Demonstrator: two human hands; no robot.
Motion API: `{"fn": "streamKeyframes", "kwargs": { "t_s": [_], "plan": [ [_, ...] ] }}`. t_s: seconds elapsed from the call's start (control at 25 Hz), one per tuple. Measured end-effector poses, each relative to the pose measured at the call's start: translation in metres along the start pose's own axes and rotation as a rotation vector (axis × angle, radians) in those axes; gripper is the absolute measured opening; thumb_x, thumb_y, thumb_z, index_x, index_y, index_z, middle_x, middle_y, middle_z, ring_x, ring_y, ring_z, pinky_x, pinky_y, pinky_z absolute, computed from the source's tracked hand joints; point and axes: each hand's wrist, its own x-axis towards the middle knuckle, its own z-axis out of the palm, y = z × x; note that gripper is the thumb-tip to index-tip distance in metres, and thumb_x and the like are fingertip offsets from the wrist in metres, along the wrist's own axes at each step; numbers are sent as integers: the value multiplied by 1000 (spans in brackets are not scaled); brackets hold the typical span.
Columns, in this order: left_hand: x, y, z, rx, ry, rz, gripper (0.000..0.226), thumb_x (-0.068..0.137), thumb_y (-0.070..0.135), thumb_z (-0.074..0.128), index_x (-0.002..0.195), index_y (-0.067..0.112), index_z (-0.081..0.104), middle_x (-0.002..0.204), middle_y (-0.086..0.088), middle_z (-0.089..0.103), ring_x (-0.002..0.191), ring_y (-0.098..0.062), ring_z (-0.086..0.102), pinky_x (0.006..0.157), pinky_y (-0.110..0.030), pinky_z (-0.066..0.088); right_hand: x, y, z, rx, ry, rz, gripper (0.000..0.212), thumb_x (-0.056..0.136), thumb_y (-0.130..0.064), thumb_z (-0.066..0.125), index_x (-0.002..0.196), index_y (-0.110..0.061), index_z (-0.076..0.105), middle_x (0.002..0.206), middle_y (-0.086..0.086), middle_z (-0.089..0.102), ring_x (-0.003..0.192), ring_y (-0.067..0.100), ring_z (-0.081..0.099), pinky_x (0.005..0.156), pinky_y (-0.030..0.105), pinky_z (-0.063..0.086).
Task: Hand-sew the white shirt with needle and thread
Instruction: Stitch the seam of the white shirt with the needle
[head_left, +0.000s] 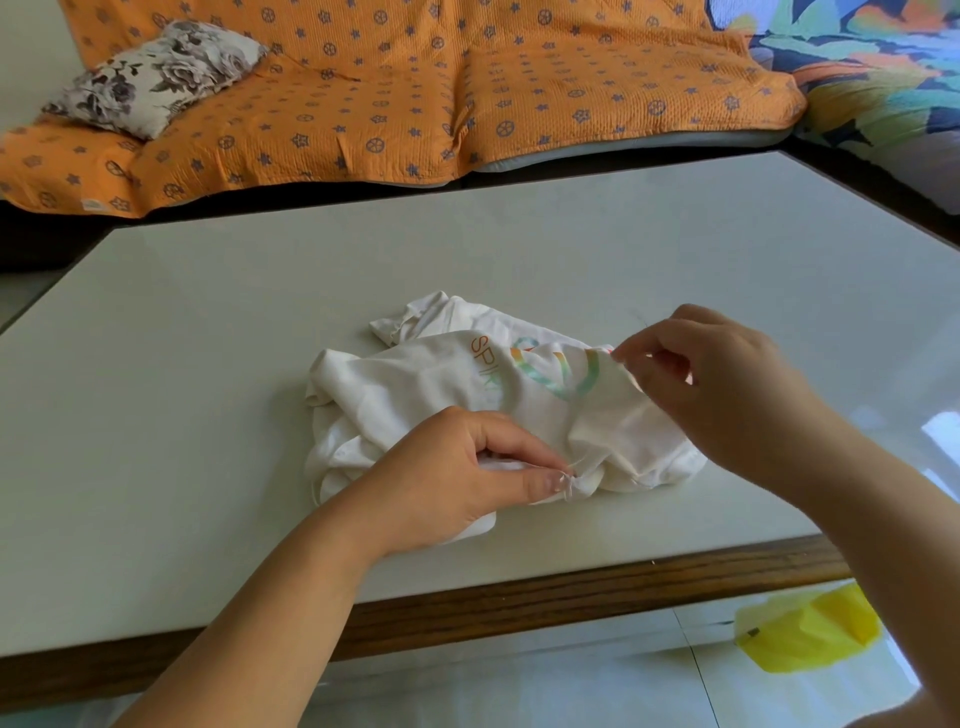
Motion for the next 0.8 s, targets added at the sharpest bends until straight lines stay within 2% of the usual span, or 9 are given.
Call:
{"fn": "streamKeyframes", "kwargs": {
  "t_s": [0.08,0.16,0.24,0.32,0.48,0.56,0.68,0.8],
  "plan": [
    [0,0,0,-15,3,4,19,68,41,73,85,35,78,94,17,74,96,2,67,88,-13,48,-10,-11,-6,128,-179,-97,17,88,-30,57,84,-40,70,80,-13,56,74,3,54,63,11,39],
    [1,-1,0,-20,3,8,19,68,39,73,85,34,78,94,16,74,96,2,67,88,-13,48,-16,-15,-5,134,-340,-141,15,80,-41,59,85,-42,73,80,-16,56,75,4,54,64,13,39],
    [1,-2,1,-19,-3,8,19,70,38,74,87,32,79,95,14,74,96,-1,68,91,-18,49,-19,-12,0,99,-395,-161,20,74,-48,59,85,-41,74,78,-16,56,75,5,53,64,15,39],
    [1,-2,1,-14,2,2,19,70,38,74,87,32,79,96,13,74,97,-2,68,93,-20,50,-18,-13,3,108,-370,-164,16,73,-46,61,79,-38,74,74,-14,57,74,6,53,63,15,39],
    [2,-2,1,4,2,-1,14,73,35,76,87,32,79,94,17,73,96,1,67,88,-15,48,-16,-13,2,143,-234,-117,8,73,-37,63,67,-37,68,73,-15,57,69,7,53,60,18,38],
    [1,-2,0,15,-2,1,18,72,38,74,88,32,79,94,17,73,96,2,66,88,-14,47,-13,-10,3,145,-88,-88,12,76,-26,65,66,-33,67,71,-10,57,68,8,53,58,18,41],
    [1,-2,0,-15,10,-6,27,68,42,72,91,29,78,92,17,73,95,1,67,89,-17,48,-7,-5,2,135,129,5,14,81,-13,68,69,-20,69,67,-8,53,65,4,49,58,10,38],
    [2,-2,-1,-2,18,-23,24,71,40,74,91,28,79,94,15,74,97,0,67,93,-20,50,-5,-3,8,99,99,14,15,85,-15,67,72,-21,68,71,-10,55,70,2,51,59,6,37]
  ]
}}
